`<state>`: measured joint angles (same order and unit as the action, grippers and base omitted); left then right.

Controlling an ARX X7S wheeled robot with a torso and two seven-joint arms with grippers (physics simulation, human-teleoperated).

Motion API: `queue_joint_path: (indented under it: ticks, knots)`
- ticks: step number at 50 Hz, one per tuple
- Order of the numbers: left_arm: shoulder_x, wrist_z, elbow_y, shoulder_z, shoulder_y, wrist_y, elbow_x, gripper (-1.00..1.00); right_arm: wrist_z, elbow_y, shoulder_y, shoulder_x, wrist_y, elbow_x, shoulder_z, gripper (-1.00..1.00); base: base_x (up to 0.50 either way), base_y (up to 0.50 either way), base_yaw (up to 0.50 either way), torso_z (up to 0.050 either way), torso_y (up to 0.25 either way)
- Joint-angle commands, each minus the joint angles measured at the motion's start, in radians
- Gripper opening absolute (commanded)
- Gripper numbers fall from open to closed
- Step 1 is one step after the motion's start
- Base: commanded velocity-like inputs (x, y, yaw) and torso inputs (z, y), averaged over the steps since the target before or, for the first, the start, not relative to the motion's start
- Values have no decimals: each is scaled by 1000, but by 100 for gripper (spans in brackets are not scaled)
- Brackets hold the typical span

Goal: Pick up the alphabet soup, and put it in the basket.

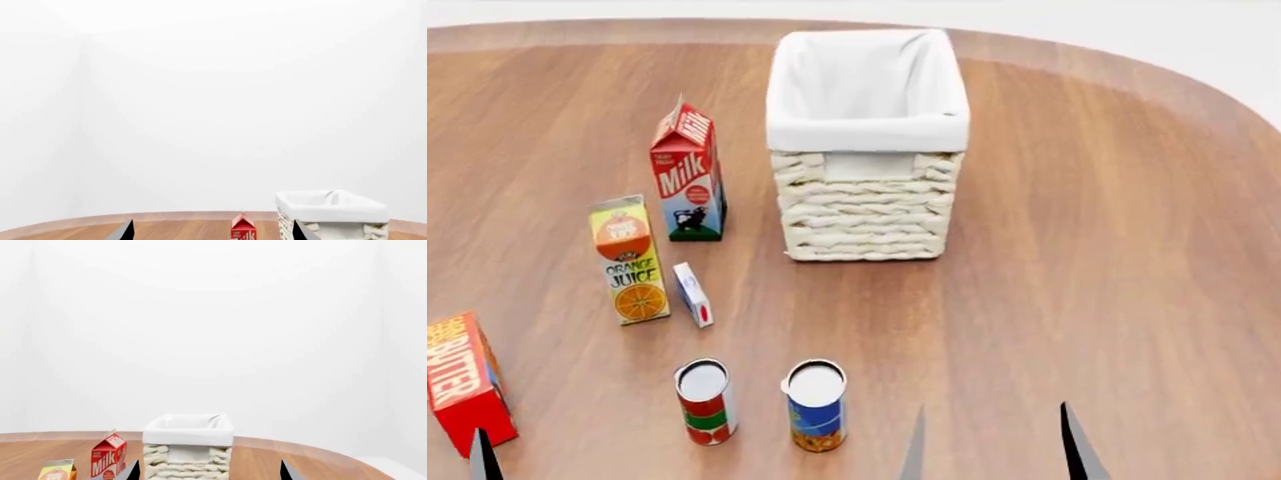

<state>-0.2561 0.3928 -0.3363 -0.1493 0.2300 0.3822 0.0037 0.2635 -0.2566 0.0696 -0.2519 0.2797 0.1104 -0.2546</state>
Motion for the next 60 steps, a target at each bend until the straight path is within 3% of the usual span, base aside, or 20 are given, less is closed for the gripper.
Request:
queue_joint_path:
  ticks: [1, 34, 60]
  knots:
    - [-4, 6, 1, -5, -1, 0, 1, 100, 5, 1, -1, -4, 4, 5, -3, 100, 133, -113, 0, 0, 0]
    - [-15, 21, -7, -19, -1, -6, 0, 100, 15, 9, -9, -13, 6, 5, -22, 100, 95, -84, 0, 0, 0]
    - [-25, 34, 1, -25, -2, 9, 0, 100, 20, 16, -11, -23, 18, 12, -32, 100, 226, -6, 0, 0, 0]
